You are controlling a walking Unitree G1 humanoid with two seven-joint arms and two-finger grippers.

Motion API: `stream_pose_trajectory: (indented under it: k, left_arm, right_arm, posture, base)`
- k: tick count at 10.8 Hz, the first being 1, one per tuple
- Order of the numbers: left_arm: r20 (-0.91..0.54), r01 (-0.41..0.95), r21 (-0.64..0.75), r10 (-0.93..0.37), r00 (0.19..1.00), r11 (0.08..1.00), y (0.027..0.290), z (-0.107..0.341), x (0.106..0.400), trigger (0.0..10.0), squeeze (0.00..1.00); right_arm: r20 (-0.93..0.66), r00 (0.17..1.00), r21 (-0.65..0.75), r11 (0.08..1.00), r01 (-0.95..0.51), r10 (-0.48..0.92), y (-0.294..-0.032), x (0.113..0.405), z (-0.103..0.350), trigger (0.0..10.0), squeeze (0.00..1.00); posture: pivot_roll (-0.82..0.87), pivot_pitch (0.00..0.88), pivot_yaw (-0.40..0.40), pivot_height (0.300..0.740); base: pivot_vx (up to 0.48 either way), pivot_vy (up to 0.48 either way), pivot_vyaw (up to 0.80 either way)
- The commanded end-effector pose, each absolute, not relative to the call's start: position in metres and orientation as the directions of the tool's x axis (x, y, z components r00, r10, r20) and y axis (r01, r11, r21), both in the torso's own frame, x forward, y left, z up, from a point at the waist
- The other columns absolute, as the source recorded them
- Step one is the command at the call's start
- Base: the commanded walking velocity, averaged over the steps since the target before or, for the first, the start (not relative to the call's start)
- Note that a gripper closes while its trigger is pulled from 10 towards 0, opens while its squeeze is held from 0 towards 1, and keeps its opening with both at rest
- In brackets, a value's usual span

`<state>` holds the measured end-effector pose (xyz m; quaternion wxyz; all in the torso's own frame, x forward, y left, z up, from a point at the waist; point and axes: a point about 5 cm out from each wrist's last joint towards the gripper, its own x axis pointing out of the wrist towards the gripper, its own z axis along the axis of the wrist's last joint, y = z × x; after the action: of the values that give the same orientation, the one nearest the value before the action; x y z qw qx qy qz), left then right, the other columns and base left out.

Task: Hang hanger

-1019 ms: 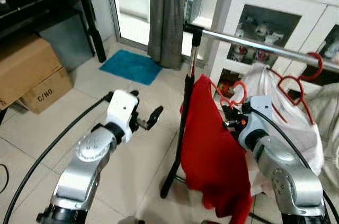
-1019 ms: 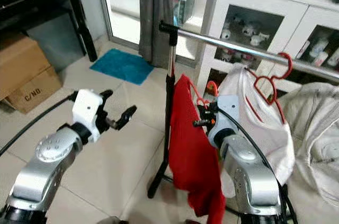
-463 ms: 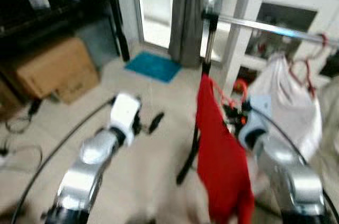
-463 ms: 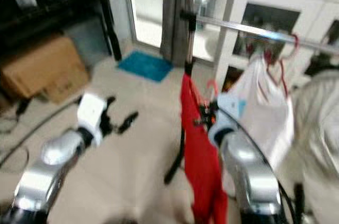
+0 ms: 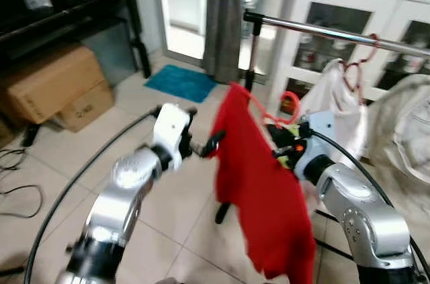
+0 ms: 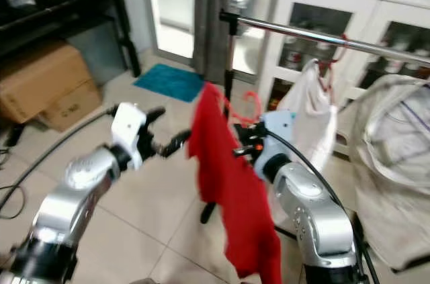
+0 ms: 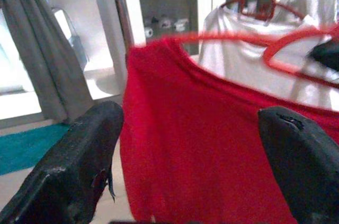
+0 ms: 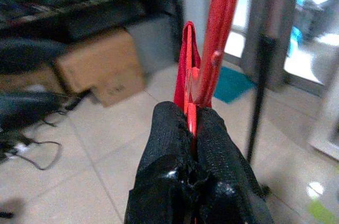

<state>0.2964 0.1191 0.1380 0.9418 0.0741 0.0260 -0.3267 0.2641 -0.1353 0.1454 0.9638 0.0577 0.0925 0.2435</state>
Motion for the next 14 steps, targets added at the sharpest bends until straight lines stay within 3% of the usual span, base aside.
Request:
stream_pose_trajectory:
  k: [1,2,3,6,7,8,14]
  left_arm:
    - [-0.102,0.615,0.148,-0.607,0.788,0.774,0.116,0.139,0.303,10.0,1.00]
    - [-0.102,0.614,0.159,-0.606,0.789,0.773,0.113,0.140,0.308,10.0,0.29]
    - [-0.099,0.605,0.162,-0.597,0.796,0.779,0.106,0.141,0.318,10.0,0.00]
    - [-0.016,0.574,0.168,-0.580,0.815,0.801,0.094,0.154,0.328,10.0,0.00]
    - [-0.012,0.563,0.170,-0.569,0.822,0.809,0.094,0.153,0.329,6.7,0.00]
    - [0.033,0.523,0.163,-0.534,0.845,0.837,0.096,0.156,0.332,0.0,0.00]
    - [0.056,0.552,0.138,-0.563,0.824,0.822,0.092,0.153,0.332,0.0,0.00]
  right_arm:
    - [-0.065,0.834,0.137,0.833,-0.536,0.548,-0.130,0.263,0.164,0.0,0.00]
    - [-0.052,0.819,0.135,0.817,-0.561,0.571,-0.130,0.262,0.166,0.0,0.00]
    - [-0.027,0.805,0.126,0.801,-0.585,0.592,-0.132,0.260,0.168,0.0,0.00]
    - [-0.006,0.780,0.119,0.775,-0.621,0.626,-0.136,0.259,0.169,0.0,0.00]
    - [-0.002,0.774,0.118,0.768,-0.629,0.634,-0.136,0.259,0.169,0.0,0.00]
    - [0.017,0.762,0.120,0.756,-0.644,0.647,-0.135,0.259,0.171,0.0,0.00]
    - [0.040,0.716,0.125,0.708,-0.695,0.697,-0.133,0.253,0.169,0.0,0.00]
  posture:
    - [-0.15,0.000,0.008,0.740]
    - [-0.15,0.000,0.009,0.740]
    - [-0.16,0.000,0.008,0.740]
    - [-0.15,0.000,0.000,0.740]
    - [-0.15,0.000,-0.002,0.740]
    - [-0.15,0.000,-0.007,0.740]
    - [-0.15,0.000,-0.017,0.740]
  base:
    - [0.000,0.000,0.00]
    - [0.000,0.000,0.00]
    - [0.000,0.000,0.00]
    - [0.000,0.000,0.00]
    - [0.000,0.000,0.00]
    - [0.000,0.000,0.00]
    - [0.000,0.000,0.00]
